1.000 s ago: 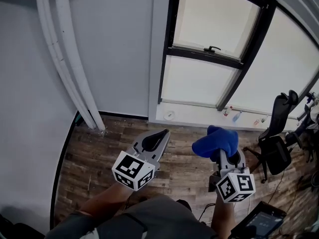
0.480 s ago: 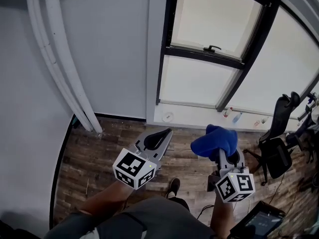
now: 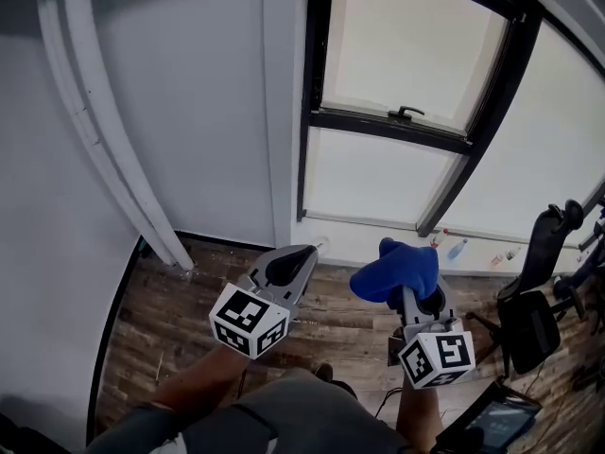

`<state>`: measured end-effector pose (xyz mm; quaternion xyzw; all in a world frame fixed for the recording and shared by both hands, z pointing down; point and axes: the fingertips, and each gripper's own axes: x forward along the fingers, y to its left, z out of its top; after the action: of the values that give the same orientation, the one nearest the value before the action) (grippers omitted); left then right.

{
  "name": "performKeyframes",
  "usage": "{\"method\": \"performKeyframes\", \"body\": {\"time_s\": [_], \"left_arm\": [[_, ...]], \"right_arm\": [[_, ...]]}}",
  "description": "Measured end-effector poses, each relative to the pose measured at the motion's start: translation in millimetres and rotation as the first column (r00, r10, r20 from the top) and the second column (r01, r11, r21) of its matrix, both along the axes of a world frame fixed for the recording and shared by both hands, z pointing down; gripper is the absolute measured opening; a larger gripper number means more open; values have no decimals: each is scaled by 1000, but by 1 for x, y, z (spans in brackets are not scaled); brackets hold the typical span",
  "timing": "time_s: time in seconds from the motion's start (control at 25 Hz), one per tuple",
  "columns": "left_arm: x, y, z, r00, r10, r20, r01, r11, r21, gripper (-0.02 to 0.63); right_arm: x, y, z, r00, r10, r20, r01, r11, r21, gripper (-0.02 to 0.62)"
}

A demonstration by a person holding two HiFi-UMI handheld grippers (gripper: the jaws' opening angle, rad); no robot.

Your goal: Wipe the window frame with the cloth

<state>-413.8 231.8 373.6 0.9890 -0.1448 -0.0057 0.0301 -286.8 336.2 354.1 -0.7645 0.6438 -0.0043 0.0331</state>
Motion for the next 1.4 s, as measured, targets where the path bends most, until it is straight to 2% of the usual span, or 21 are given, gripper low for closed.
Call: {"method": "performKeyframes", "body": {"time_s": [0.32, 0.6, 0.72, 1.08, 1.4], "left_arm": [[74, -4, 4, 1000, -2, 17, 2, 1000, -20, 9], [112, -14, 2, 999, -22, 38, 22, 1000, -15, 9], [124, -24, 4, 998, -27, 59, 28, 1000, -15, 9], [155, -88, 16, 998, -42, 53, 44, 998, -37, 9], [179, -166, 3, 999, -31, 14, 32, 999, -25, 9]], "right_arm": [[70, -8, 7, 998, -48, 46, 48, 999, 12, 118], [110, -19, 7, 999, -51, -9, 51, 999, -2, 118], [121, -31, 9, 998, -69, 6, 69, 998, -1, 118], [155, -93, 20, 998, -53, 16, 53, 998, -23, 118], [181, -169, 8, 999, -34, -2, 34, 999, -31, 118]]}}
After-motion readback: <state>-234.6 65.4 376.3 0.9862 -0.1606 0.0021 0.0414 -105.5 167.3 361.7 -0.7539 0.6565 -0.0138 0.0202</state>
